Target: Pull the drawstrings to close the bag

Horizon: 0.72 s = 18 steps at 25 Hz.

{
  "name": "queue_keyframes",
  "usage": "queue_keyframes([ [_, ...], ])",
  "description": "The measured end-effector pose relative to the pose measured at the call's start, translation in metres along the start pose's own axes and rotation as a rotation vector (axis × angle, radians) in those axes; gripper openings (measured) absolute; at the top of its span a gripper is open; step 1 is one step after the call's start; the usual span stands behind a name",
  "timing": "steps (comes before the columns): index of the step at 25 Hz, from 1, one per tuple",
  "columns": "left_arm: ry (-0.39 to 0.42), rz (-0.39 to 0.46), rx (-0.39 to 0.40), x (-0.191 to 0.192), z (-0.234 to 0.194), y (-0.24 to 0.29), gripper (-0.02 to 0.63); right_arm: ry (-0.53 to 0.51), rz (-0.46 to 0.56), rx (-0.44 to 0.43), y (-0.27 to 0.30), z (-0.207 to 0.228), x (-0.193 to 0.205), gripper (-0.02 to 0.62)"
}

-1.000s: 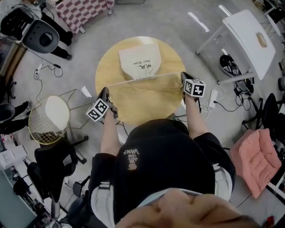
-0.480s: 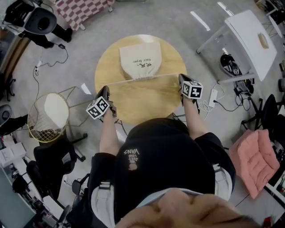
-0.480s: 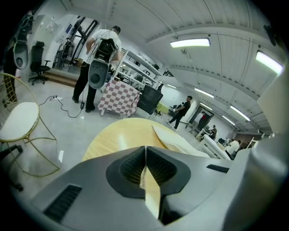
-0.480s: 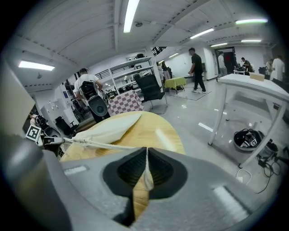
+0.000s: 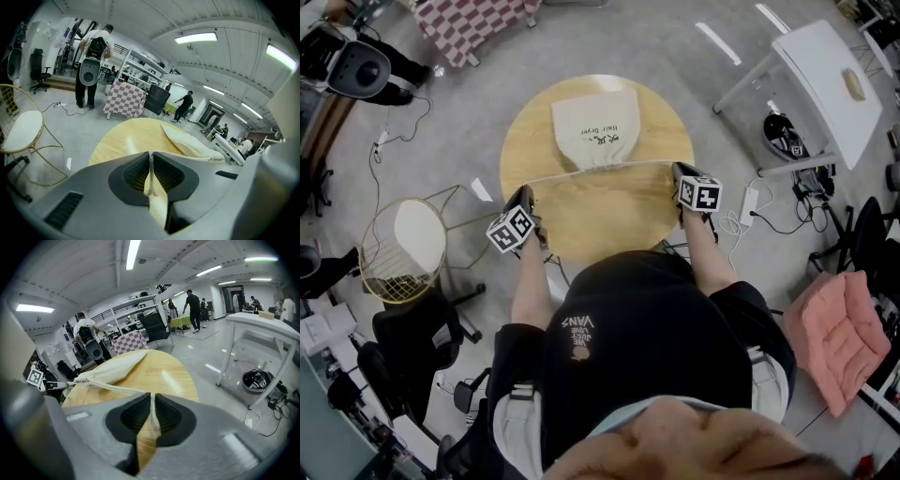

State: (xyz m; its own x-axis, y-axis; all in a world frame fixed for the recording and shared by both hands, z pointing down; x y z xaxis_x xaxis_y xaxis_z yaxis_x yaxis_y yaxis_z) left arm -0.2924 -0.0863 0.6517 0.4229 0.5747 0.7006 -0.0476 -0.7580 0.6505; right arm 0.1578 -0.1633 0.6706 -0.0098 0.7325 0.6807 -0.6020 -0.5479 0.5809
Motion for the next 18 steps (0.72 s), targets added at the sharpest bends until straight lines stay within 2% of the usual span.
queue_keyframes([
  [1, 0.009, -0.005, -0.006, 0.001, -0.001, 0.000, 0.046, -0.001, -0.002, 0.001, 0.000, -0.001, 0.001, 0.031],
  [6, 0.030, -0.014, -0.029, 0.003, -0.010, -0.001, 0.055, 0.001, -0.005, 0.003, 0.002, -0.004, 0.004, 0.064],
  [8, 0.038, -0.016, -0.052, 0.004, -0.013, -0.003, 0.138, -0.001, -0.006, 0.002, 0.003, -0.004, 0.005, 0.064],
  [9, 0.037, -0.019, -0.057, 0.005, -0.015, -0.003, 0.156, -0.003, -0.009, 0.002, 0.003, -0.004, 0.005, 0.064],
  [18, 0.039, 0.006, -0.038, 0.004, -0.014, -0.012, 0.156, -0.012, 0.023, 0.003, -0.002, -0.011, 0.000, 0.064],
])
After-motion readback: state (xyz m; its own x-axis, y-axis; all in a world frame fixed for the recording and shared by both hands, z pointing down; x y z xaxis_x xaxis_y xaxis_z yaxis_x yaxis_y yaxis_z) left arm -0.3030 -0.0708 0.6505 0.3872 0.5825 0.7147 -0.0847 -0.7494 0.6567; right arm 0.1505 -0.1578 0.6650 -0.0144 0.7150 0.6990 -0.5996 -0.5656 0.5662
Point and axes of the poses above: the fingertips, and each gripper's own axes: y forward along the fingers, z to its right, x out of its underside, the point moved 4 cm from there along -y, backward along the fingers, and after that the axes turned 14 degrees about -x, right-handed, at the moved point
